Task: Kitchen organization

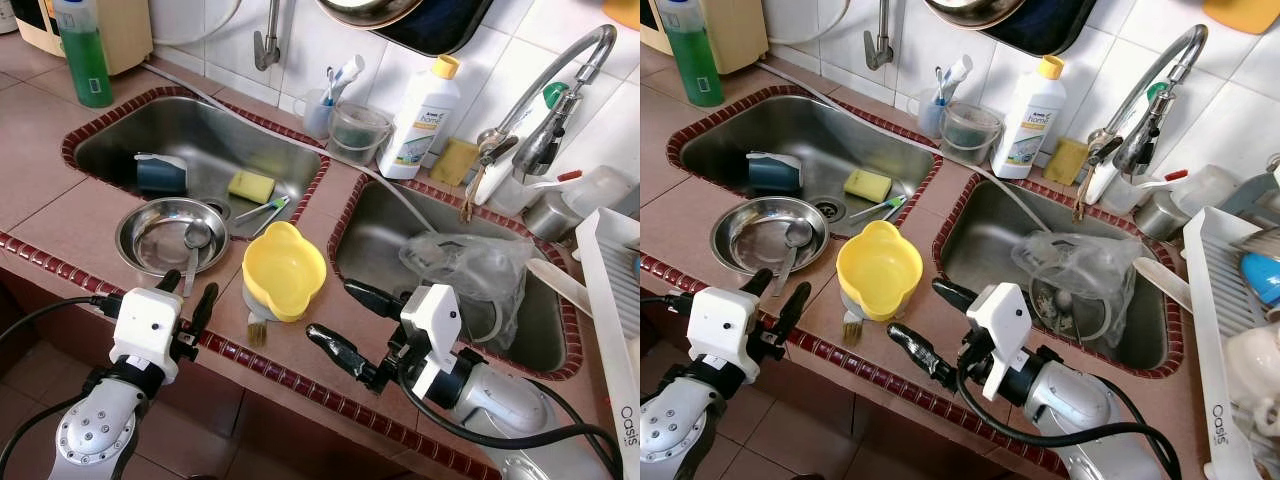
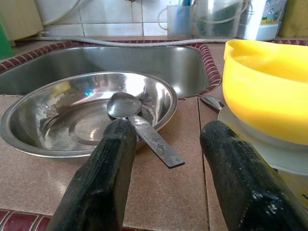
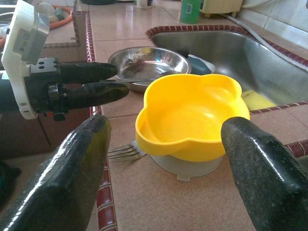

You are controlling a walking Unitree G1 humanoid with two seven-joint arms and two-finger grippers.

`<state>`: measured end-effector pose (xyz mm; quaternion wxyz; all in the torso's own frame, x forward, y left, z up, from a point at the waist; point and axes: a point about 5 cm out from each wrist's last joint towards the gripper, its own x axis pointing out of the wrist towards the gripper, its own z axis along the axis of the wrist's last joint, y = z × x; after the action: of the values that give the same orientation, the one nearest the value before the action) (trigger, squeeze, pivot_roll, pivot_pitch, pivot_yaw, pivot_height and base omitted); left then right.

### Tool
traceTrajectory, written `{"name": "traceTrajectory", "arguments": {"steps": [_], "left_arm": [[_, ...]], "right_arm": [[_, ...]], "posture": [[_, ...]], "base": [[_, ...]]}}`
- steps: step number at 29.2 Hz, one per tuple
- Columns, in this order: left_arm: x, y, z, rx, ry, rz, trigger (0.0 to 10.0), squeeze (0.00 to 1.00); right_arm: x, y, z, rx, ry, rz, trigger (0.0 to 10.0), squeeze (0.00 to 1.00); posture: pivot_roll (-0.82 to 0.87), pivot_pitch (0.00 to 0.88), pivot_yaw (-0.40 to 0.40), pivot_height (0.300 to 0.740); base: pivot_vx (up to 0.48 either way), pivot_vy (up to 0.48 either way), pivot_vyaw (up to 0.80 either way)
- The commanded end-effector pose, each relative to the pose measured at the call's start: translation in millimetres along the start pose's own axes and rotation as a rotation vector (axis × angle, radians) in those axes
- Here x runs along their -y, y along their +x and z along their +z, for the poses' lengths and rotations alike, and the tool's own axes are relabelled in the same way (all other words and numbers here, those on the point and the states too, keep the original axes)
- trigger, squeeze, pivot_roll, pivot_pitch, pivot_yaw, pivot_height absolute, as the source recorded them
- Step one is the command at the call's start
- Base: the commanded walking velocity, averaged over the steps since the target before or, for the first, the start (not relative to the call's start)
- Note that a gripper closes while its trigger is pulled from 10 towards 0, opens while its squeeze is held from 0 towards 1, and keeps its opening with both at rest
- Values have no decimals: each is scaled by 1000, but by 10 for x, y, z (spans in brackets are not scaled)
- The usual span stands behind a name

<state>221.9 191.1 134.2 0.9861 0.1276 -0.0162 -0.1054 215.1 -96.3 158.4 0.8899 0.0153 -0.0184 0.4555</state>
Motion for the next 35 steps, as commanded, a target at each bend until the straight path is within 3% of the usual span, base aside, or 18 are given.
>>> {"name": "traceTrajectory", "arguments": {"steps": [1, 9, 10, 11, 12, 13, 14, 15, 16, 17, 35], "left_arm": [[21, 3, -31, -18, -5, -3, 10000, 0], [23, 0, -42, -26, 2, 2, 10000, 0], [24, 1, -39, -24, 3, 1, 9098, 0], [27, 2, -37, -24, 2, 1, 6863, 0], [33, 2, -35, -22, -3, -6, 7255, 0], [47, 0, -28, -17, -1, -17, 5686, 0], [49, -2, -30, -19, -5, -17, 6824, 0], [49, -3, -31, -21, -7, -17, 6824, 0], [54, -4, -29, -15, -8, -23, 2314, 0], [57, -3, -26, -12, -4, -25, 0, 0], [62, 7, -16, -10, -14, -27, 0, 0]], "right_arm": [[41, -53, 46, 4, -16, -18, 10000, 0], [51, -52, 47, 4, -17, -19, 10000, 0], [52, -50, 49, 5, -16, -19, 10000, 0], [54, -49, 51, 6, -15, -20, 10000, 0], [54, -49, 52, 6, -15, -20, 10000, 0], [54, -49, 53, 6, -15, -20, 10000, 0], [53, -49, 54, 7, -14, -20, 10000, 0], [53, -48, 55, 7, -14, -20, 10000, 0], [53, -50, 55, 7, -14, -21, 10000, 0], [55, -52, 55, 7, -14, -23, 10000, 0], [54, -55, 58, 11, -9, -28, 10000, 0]], "posture": [[134, 102, -183, 740], [135, 102, -183, 740], [135, 102, -183, 740], [135, 102, -183, 740], [135, 102, -183, 740], [133, 105, -182, 740], [133, 105, -182, 740], [133, 105, -182, 740], [133, 105, -182, 740], [132, 107, -181, 740], [130, 107, -179, 740]], "base": [[0, 0, 0], [0, 0, 0], [0, 0, 0], [0, 0, 0], [0, 0, 0], [0, 0, 0], [0, 0, 0], [0, 0, 0], [0, 0, 0], [0, 0, 0], [0, 0, 0]]}}
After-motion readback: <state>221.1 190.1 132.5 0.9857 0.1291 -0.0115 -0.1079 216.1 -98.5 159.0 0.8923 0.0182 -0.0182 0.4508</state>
